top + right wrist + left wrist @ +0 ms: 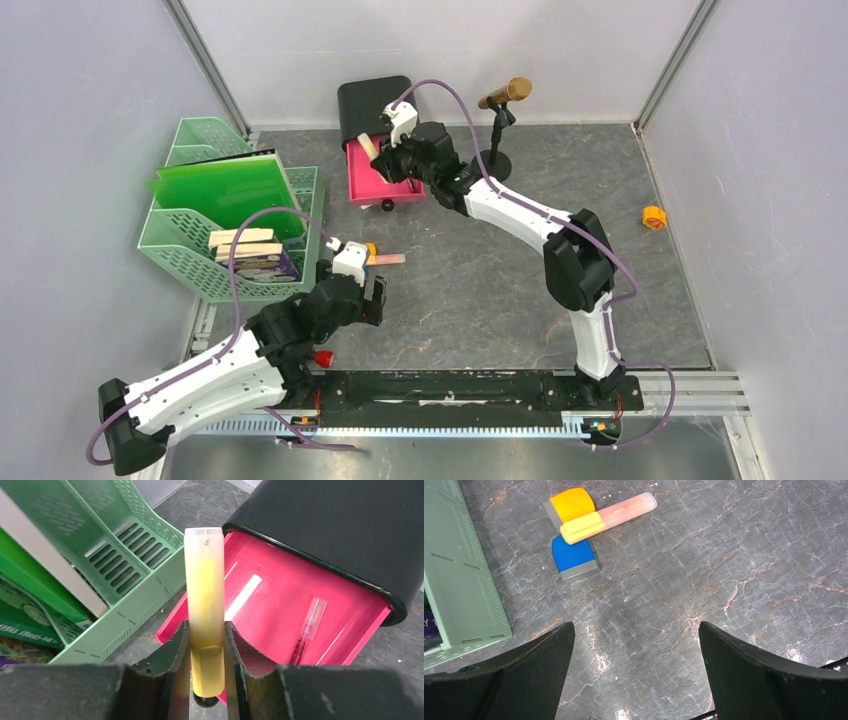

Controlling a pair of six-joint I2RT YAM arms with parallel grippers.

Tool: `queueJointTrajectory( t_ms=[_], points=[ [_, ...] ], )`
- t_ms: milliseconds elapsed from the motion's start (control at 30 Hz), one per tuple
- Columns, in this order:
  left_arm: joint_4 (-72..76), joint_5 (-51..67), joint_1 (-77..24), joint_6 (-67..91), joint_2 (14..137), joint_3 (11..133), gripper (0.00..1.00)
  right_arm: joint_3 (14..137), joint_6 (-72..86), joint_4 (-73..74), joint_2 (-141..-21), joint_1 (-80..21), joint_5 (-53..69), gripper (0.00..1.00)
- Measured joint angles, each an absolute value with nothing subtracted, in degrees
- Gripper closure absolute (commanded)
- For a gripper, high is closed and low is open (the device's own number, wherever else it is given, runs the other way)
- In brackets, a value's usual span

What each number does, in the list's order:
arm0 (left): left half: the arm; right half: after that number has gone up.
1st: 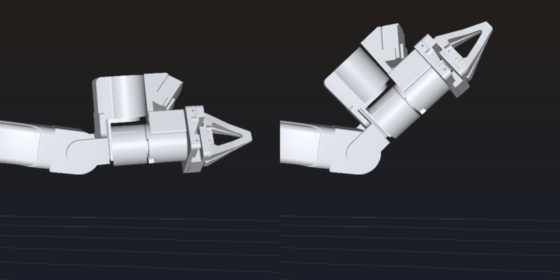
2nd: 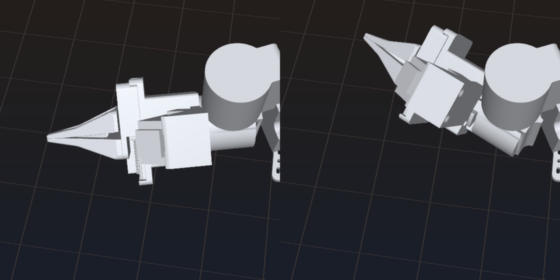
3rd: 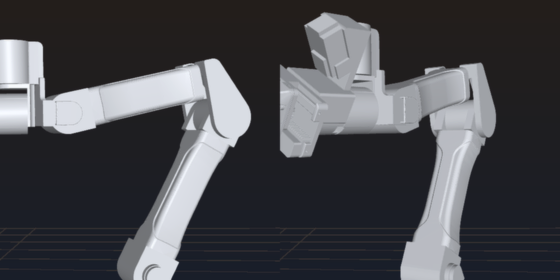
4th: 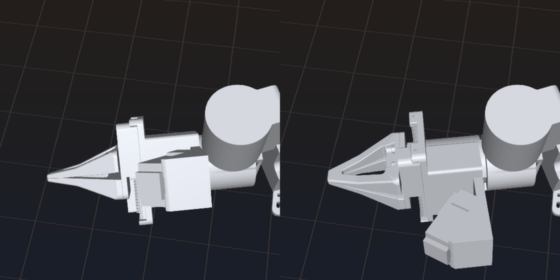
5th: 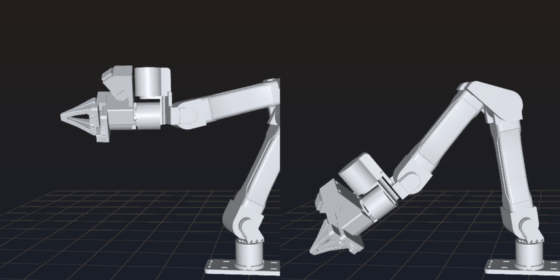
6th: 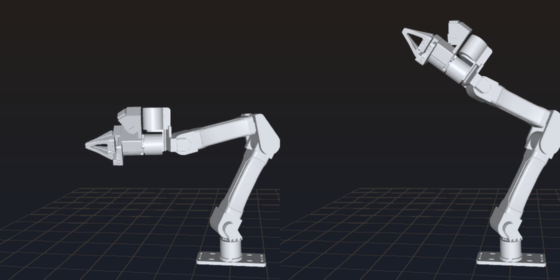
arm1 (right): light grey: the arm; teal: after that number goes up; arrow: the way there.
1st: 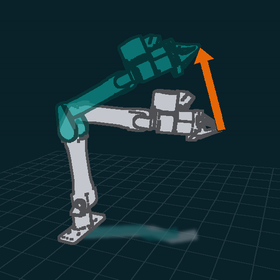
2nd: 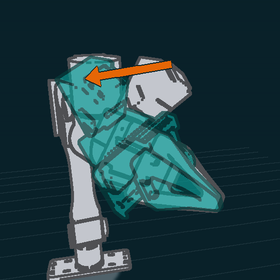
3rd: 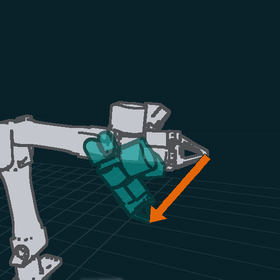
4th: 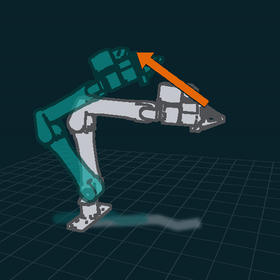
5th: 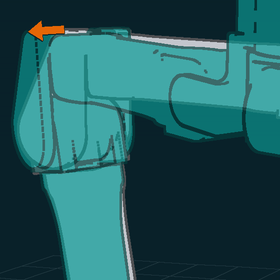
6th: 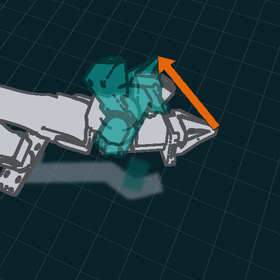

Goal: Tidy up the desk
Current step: Place the stationery in the drawer.

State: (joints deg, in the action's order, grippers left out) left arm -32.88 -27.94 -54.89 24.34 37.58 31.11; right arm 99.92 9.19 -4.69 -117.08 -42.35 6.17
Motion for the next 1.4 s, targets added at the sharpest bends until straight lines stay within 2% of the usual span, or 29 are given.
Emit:
queueJointTrajectory(
  t_ms=[333,400,733,767,800,867,933,1133,1400],
  points=[
    [-32.91,-28.47,-55.37,24.6,38.37,31.11,0.0,100.82,9.1,-6.15,-122.76,-41.39,4.25,1.0],
    [-32.91,-28.62,-55.37,24.62,38.35,31.11,0.0,100.82,8.95,-5.93,-122.89,-41.19,3.95,0.94],
    [-32.91,-29.87,-56.29,24.71,37.98,31.11,0.0,100.82,8.25,-6.44,-122.89,-40.75,3.84,0.89],
    [-32.91,-29.91,-56.38,24.73,37.98,31.11,0.0,100.82,8.14,-6.44,-122.89,-40.75,3.81,0.85],
    [-32.91,-29.91,-56.4,24.75,37.98,31.11,0.0,100.82,8.03,-6.44,-122.89,-40.75,3.81,0.77],
    [-32.91,-29.95,-56.4,24.77,37.98,31.11,0.0,100.82,7.79,-6.46,-122.89,-40.75,3.81,0.53],
    [-32.91,-29.95,-56.4,24.84,37.98,31.11,0.0,100.82,7.57,-6.44,-122.89,-40.75,3.81,0.4],
    [-32.91,-30.0,-56.58,25.12,37.98,31.11,0.0,100.82,6.85,-6.68,-122.89,-40.71,3.81,0.22],
    [-32.91,-30.04,-56.77,25.19,37.98,31.11,0.0,100.82,6.63,-6.81,-122.87,-40.47,3.99,0.04]
  ],
)
